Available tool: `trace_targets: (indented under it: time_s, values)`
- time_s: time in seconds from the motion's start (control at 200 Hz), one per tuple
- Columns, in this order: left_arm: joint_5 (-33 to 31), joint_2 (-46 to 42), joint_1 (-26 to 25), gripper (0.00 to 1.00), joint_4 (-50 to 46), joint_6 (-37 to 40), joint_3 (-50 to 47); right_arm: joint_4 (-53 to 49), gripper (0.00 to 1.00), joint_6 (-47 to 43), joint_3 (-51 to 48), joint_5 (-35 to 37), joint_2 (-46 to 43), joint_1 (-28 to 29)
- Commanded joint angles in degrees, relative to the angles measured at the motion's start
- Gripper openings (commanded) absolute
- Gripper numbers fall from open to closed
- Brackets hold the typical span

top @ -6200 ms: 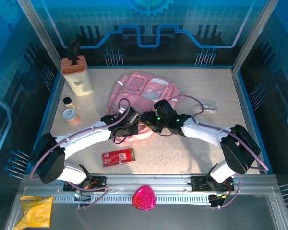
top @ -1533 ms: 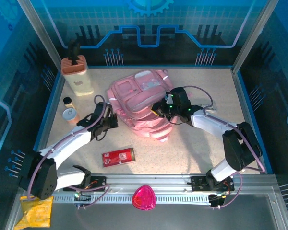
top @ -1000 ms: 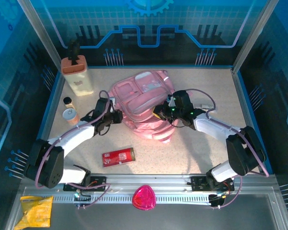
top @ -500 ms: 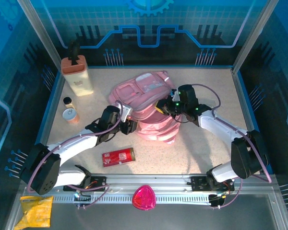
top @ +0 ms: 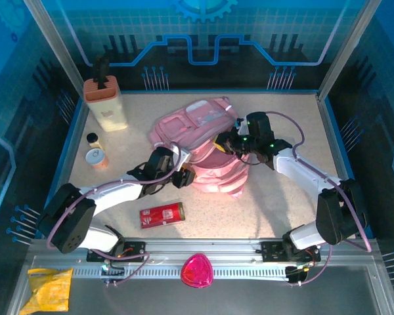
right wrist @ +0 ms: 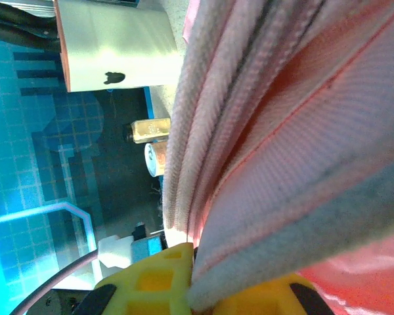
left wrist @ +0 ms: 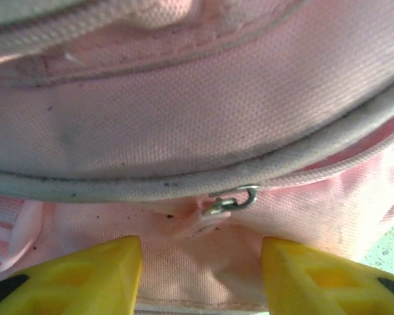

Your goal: Pack books, pencil case, and school supplies into a backpack

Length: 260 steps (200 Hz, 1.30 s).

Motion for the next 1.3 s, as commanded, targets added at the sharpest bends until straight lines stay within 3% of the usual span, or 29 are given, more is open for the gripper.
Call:
trace_targets:
  time_s: [0.0,0.275,0.46,0.62,0.93,1.221,1.296]
  values:
    - [-1.1,1.5,-0.3,0.45,2.9,0.7,2.3,2.5,0.0,-0.2,3.6,-1.2,-1.7,-1.3]
    - [-0.7,1.4,-0.3,0.18,11.2,-0.8,-0.1,3.1,0.0,0.0,2.3,-1.3,-2.1,-1.4]
    - [-5.4,0.5,0.0,0.0,9.9,-0.7,-0.5,3.0,0.0,-0.2,2.2,-1.7,-2.6,-1.8]
    - [-7.8,-1.0,0.8,0.0,7.5,-1.8,-1.0,2.1,0.0,-0.5,2.1,-2.2,-3.3,-2.4]
    - [-2.7,-3.2,8.2,0.0,6.1,-7.0,-2.6,1.2,0.0,-0.3,0.2,-3.4,-4.1,-3.0]
    - [-2.9,3.4,16.7,0.0,1.2,-11.8,4.2,2.2,0.0,-0.2,-2.8,-2.2,-4.5,-1.1]
    - [0.0,5.4,17.1,0.0,0.5,-11.9,6.6,4.9,0.0,0.0,-3.6,-1.7,-3.3,0.6]
